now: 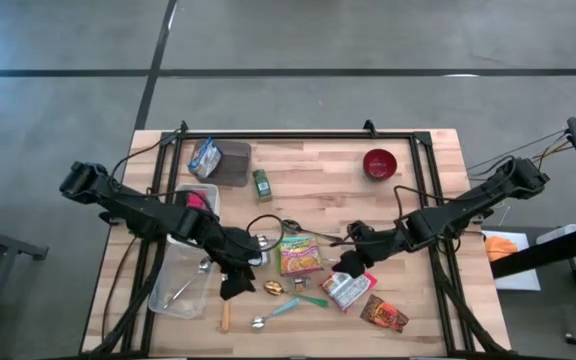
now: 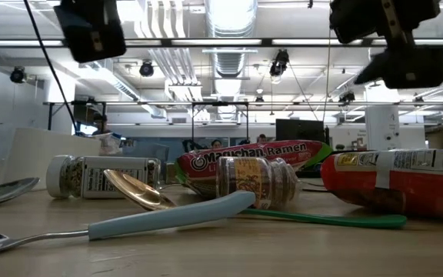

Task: Pick & Place Food Item
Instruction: Put the black spoon into the transparent bin

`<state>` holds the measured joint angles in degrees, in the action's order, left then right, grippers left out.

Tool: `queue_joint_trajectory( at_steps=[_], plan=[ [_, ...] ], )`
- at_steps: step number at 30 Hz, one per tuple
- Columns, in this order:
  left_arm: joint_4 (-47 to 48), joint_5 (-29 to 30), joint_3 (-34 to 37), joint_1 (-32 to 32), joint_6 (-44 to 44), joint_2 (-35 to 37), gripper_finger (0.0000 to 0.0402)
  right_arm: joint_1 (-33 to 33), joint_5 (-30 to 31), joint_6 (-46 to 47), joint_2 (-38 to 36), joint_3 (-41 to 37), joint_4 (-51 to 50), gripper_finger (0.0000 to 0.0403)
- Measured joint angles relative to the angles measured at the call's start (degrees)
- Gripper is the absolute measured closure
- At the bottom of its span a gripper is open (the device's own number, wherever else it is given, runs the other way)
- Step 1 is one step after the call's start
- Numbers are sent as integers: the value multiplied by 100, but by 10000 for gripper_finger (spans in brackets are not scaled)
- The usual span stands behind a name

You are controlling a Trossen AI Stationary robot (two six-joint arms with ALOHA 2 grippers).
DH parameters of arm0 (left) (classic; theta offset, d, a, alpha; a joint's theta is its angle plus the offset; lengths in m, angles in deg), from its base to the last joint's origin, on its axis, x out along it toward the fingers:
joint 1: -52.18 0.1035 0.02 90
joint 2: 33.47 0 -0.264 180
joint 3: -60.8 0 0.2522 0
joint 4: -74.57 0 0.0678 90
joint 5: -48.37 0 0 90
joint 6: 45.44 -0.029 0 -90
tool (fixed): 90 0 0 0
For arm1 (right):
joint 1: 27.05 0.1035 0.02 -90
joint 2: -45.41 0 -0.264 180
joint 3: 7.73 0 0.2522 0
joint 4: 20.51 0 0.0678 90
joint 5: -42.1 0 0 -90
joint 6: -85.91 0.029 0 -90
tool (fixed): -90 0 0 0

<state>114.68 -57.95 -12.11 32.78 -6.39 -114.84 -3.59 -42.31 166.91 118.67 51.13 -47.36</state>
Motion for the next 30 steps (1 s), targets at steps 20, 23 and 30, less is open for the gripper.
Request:
queue_joint_trajectory(
  at_steps=[20, 23, 30],
  plan=[
    [-97, 574, -326, -52, 1051, -756, 212, -418, 183, -1586, 0, 677, -1812, 108],
    [-108, 774, -326, -50, 1880, -748, 212, -833, -52, -2231, 3, 760, -2258, 108],
    [-134, 952, -326, -54, 2451, -748, 212, -1665, -348, -4692, 6, 794, -2076, 110]
  ],
)
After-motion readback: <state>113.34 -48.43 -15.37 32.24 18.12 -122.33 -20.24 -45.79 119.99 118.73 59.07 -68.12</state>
